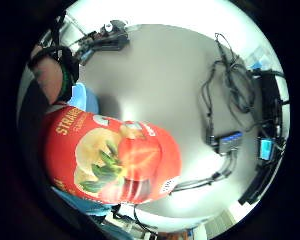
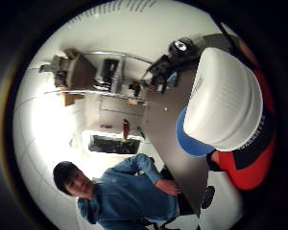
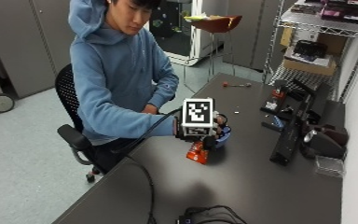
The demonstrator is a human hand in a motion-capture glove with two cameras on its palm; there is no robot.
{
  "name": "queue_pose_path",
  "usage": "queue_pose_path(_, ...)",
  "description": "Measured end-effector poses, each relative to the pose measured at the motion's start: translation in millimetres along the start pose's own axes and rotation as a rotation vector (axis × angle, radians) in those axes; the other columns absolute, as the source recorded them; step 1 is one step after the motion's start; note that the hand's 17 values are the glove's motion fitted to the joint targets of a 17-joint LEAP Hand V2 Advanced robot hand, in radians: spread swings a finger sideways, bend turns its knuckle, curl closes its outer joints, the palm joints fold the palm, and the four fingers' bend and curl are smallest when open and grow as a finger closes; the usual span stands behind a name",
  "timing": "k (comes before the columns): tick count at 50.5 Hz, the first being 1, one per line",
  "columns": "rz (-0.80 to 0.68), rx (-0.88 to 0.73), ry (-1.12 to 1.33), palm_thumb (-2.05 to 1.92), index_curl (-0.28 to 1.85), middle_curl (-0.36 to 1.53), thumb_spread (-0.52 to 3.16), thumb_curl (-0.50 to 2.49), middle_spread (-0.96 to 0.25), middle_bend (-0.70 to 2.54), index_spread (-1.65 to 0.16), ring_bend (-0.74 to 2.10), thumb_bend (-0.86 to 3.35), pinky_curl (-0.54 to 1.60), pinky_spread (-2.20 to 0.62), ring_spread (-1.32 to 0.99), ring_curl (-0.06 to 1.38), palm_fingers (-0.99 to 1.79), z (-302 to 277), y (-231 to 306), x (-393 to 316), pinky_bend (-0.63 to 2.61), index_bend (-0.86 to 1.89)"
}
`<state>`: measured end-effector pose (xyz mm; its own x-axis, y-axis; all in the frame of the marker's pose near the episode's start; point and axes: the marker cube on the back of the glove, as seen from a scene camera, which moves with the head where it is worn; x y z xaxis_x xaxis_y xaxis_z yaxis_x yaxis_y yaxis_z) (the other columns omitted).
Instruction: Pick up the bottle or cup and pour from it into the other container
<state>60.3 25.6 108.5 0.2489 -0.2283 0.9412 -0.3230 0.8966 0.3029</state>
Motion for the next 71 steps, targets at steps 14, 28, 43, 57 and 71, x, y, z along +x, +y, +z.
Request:
queue_pose_path(14,0.001,-0.181,0.351,1.16,0.33,0.51,0.14,0.71,-0.06,0.27,-0.13,0.47,-0.03,0.36,-0.04,-0.12,0.46,1.04,3.5,-6.9,-33.4,0.28,0.12)
queue_pose_path(28,-0.045,-0.317,0.595,1.15,0.33,0.52,0.14,0.72,-0.06,0.25,-0.13,0.45,-0.03,0.37,-0.05,-0.14,0.47,1.04,15.1,-19.5,-68.0,0.26,0.12)
queue_pose_path(43,-0.064,-0.417,1.060,1.15,0.32,0.53,0.14,0.73,-0.07,0.24,-0.14,0.44,-0.03,0.37,-0.06,-0.14,0.48,1.04,17.8,-27.3,-90.0,0.26,0.12)
queue_pose_path(57,-0.068,-0.463,1.282,1.15,0.32,0.53,0.15,0.73,-0.08,0.23,-0.14,0.43,-0.03,0.38,-0.08,-0.15,0.48,1.04,31.2,-31.6,-103.1,0.26,0.11)
queue_pose_path(71,-0.084,-0.507,1.324,1.14,0.31,0.53,0.15,0.74,-0.08,0.22,-0.14,0.43,-0.03,0.38,-0.08,-0.15,0.49,1.04,44.2,-34.5,-109.1,0.26,0.11)
